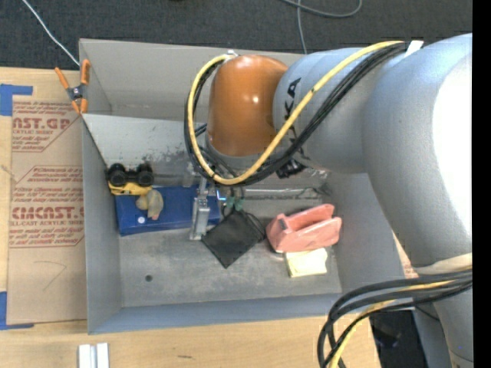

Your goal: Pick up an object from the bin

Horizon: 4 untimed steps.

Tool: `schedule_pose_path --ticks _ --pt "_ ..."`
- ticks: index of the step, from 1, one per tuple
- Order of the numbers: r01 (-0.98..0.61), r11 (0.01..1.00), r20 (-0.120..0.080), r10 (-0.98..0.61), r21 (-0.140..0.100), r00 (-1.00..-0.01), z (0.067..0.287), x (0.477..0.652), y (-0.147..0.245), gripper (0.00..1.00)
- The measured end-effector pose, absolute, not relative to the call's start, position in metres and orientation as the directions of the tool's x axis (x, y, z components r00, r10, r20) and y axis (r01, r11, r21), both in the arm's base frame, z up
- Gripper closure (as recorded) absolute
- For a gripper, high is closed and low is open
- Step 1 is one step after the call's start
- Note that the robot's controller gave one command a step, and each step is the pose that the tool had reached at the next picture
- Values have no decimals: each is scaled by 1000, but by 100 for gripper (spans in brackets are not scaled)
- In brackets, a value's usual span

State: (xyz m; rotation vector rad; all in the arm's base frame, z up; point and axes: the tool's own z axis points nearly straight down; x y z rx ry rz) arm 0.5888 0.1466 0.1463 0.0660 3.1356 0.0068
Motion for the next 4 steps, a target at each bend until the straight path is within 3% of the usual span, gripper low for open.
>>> schedule_pose_path --ticks 1,2,3,4 --pt "-255 967 -12 -254 3 -967 80 582 111 0" --pt "-445 896 -14 -445 1 -895 72 586 98 0" --pt "-44 999 -18 -44 8 -999 73 590 57 100" --pt "-44 999 -18 -43 8 -999 73 590 57 100"
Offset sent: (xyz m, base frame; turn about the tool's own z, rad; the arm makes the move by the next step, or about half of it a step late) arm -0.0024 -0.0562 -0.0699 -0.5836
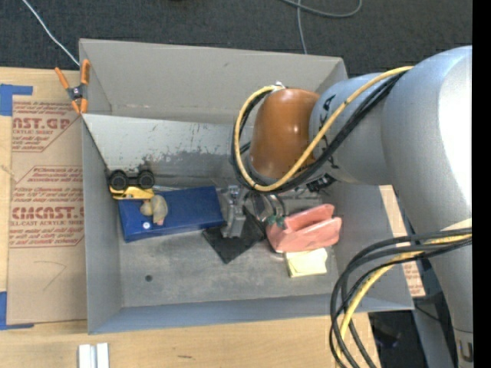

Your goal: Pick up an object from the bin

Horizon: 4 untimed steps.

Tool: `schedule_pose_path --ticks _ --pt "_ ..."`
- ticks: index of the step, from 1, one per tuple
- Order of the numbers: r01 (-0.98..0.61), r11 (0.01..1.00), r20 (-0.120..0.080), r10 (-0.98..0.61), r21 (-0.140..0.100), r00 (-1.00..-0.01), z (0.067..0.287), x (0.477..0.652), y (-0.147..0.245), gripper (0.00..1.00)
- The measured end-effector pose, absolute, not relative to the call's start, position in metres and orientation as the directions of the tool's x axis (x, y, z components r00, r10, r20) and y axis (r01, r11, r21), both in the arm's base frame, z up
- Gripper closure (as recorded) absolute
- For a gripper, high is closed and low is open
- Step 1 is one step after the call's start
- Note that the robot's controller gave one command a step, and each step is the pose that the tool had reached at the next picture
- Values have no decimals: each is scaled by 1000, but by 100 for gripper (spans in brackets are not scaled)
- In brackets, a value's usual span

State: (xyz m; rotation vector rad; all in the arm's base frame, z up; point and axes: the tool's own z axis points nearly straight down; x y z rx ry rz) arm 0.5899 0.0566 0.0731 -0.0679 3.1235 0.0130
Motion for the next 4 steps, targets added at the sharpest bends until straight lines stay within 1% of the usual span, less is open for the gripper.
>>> schedule_pose_path --ticks 1,2,3,4 --pt "-74 997 -19 -74 8 -997 71 591 49 100" --pt "-39 999 -19 -39 10 -999 70 590 48 0" --pt "-36 999 -19 -36 10 -999 70 590 48 0" --pt "-182 983 -23 -182 7 -983 70 580 96 100"
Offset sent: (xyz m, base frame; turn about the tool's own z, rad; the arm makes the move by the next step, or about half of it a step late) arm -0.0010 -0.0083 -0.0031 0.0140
